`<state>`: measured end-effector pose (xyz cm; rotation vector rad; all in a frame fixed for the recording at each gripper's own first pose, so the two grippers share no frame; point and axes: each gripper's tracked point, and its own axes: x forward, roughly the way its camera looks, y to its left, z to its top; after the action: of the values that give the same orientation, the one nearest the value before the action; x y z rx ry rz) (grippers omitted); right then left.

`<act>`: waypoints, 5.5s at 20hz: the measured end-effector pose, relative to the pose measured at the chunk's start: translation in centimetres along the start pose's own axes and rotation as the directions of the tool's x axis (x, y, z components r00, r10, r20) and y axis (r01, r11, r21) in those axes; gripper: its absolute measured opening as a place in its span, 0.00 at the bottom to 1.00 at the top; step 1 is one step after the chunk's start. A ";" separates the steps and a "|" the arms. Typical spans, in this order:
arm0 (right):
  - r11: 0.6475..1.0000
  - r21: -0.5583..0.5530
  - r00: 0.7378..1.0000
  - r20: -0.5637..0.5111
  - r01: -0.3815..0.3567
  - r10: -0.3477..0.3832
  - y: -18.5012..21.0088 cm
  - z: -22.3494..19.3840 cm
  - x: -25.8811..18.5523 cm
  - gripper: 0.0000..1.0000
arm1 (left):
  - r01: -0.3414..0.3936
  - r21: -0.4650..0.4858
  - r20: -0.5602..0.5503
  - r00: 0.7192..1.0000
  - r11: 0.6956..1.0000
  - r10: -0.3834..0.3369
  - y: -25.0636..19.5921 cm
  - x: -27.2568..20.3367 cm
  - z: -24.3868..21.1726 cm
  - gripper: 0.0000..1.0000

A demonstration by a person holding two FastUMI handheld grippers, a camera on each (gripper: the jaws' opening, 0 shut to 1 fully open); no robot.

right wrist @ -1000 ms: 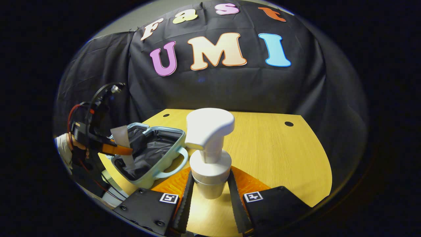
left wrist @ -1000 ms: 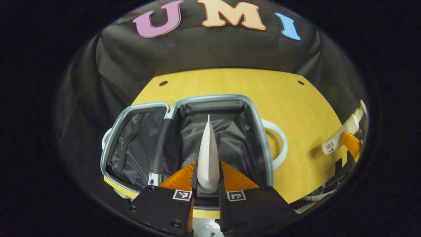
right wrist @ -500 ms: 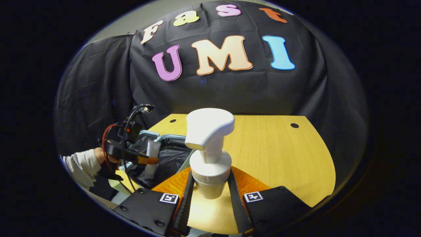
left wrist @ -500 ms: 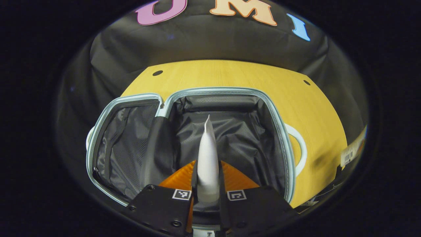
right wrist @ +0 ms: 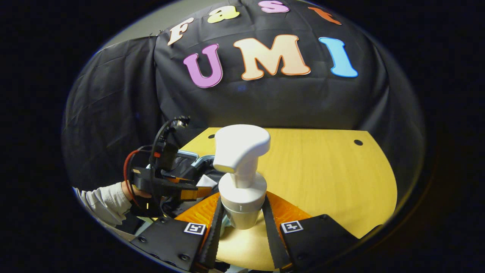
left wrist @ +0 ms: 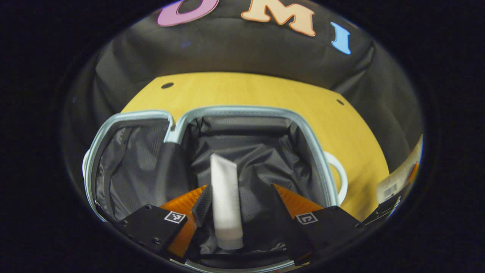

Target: First open the suitcase, pack the skin care products into it, and then close the suitcase.

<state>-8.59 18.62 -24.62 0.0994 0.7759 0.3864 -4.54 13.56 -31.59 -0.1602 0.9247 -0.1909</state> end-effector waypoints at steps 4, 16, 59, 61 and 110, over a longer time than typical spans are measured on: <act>0.998 0.046 0.996 -0.073 -0.043 0.047 4.3 -2.2 4.3 0.57 | 0.036 -0.002 0.118 0.992 0.999 -0.036 2.1 -3.2 3.3 0.90; 0.992 0.117 0.979 -0.200 0.055 -0.031 10.1 -9.0 13.5 0.60 | -0.205 -0.196 0.128 0.964 0.959 0.232 25.2 -10.7 0.3 0.91; 0.986 0.139 0.993 0.057 0.093 -0.102 1.9 -0.1 4.7 0.92 | -0.194 -0.179 0.255 0.938 0.965 0.236 23.6 -19.1 9.5 0.00; 0.986 0.137 0.992 0.068 0.093 -0.103 0.9 0.0 3.7 0.92 | -0.191 -0.158 0.279 0.932 0.969 0.229 21.3 -19.9 10.5 0.00; 0.947 0.102 0.915 0.245 0.305 -0.322 -23.0 2.8 -12.2 0.98 | 0.074 0.156 0.186 0.977 0.985 -0.103 -21.4 -2.2 1.9 0.97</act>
<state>-7.59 -7.09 -19.77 0.0794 0.5326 0.0402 -6.34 -6.65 -24.10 -0.0802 0.7069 -0.3206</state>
